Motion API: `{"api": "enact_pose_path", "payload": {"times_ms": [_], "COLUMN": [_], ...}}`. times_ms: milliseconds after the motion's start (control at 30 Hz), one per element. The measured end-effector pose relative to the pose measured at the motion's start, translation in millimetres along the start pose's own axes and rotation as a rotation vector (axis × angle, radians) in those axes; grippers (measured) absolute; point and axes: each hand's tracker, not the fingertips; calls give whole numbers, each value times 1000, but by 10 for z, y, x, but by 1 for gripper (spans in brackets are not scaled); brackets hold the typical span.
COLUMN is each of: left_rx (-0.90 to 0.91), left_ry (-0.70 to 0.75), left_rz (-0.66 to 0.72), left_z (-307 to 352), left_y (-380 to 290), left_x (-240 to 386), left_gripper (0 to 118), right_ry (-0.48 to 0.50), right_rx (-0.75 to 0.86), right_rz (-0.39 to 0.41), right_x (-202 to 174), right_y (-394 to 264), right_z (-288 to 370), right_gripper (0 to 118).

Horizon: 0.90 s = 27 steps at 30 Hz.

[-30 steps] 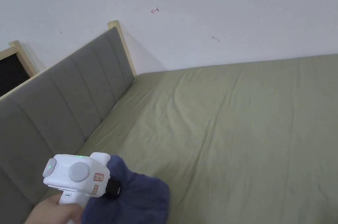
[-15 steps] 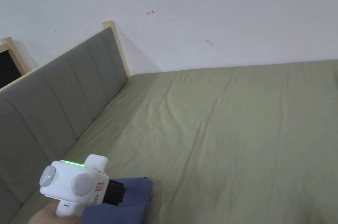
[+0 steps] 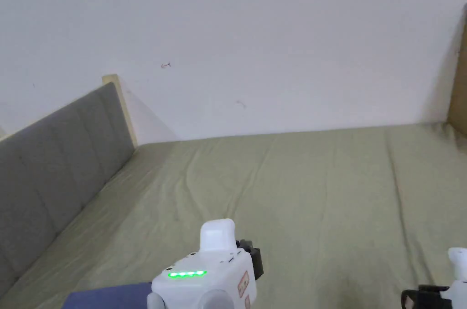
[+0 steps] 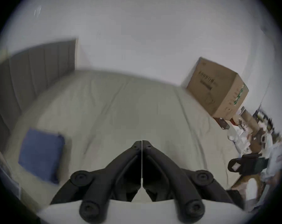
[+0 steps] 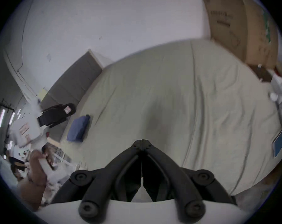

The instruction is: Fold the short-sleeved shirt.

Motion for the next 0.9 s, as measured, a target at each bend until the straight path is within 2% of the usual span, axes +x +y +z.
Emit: {"api": "enact_pose_path", "payload": {"times_ms": [100,300,400,467,500,533,567,600,633,667,700,733,800,900], "left_rx": [127,385,474,511,522,525,529,528,518,508,499,490,503,497], "left_ry": [19,144,204,234,250,256,250,249,238,226,226,226,216,203], "left_rz": [-36,-71,-113,-119,-119,-121,-119,-120,-120,-120,-118,-112,-95,-98], "left_z": [280,782,963,1012,1039,1070,1060,1080,1093,1097,1081,1075,1105,1085], "left_y": [247,520,511,503,498,493,505,512,523,523,534,531,454,411], "left_x": [357,652,680,684,690,689,679,675,666,661,665,660,643,645], "left_gripper": [0,0,0,0,1,8,21,45,64,86,113,118,118,118], "right_ry": [-35,-170,-226,-237,-237,-238,-242,-247,-250,-252,-265,-306,-337,-320], "right_rx": [176,644,762,762,761,762,760,759,757,759,766,774,768,774], "right_rz": [25,167,208,203,199,195,193,190,188,187,190,211,238,244], "right_x": [-146,-523,-575,-582,-579,-576,-575,-560,-553,-552,-565,-581,-605,-609], "right_y": [235,354,390,434,448,454,456,460,462,455,437,409,390,322], "right_z": [223,761,825,826,827,833,837,831,830,834,845,869,863,886], "right_gripper": [0,0,0,0,7,20,41,76,91,96,99,102,117,118]}}
